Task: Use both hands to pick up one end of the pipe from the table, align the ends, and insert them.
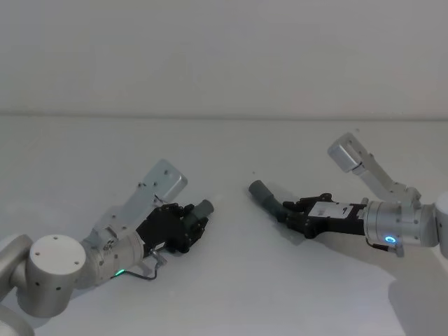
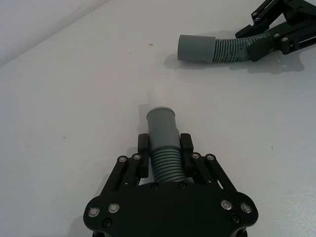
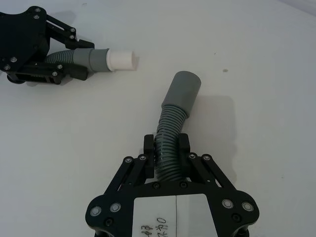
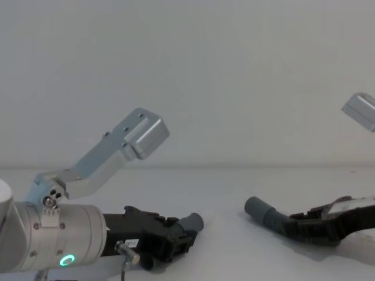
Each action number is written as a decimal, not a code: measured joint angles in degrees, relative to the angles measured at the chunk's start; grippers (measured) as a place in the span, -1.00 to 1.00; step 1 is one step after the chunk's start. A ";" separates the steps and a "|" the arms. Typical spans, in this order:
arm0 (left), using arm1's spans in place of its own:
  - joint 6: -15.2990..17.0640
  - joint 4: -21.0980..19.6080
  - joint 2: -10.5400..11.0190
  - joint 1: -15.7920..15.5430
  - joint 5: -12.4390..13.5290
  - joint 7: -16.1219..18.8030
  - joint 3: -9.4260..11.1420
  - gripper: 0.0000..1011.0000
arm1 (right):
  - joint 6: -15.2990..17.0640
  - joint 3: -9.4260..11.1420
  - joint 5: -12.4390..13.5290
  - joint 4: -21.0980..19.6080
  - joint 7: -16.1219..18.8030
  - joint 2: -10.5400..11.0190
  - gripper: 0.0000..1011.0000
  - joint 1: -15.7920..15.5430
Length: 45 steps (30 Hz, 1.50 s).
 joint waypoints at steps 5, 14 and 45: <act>-0.03 0.00 -0.01 0.00 0.00 -0.01 0.00 -0.27 | 0.00 0.00 0.00 -0.01 -0.02 0.02 -0.47 0.00; -2.73 -0.09 0.15 0.42 0.87 0.17 -0.10 -0.27 | -0.95 0.23 -0.11 -1.41 -1.48 0.61 -0.47 -0.76; -28.51 -0.17 3.39 0.33 11.73 2.02 1.64 -0.27 | -7.50 0.94 -14.02 -19.27 -15.99 9.48 -0.47 -7.74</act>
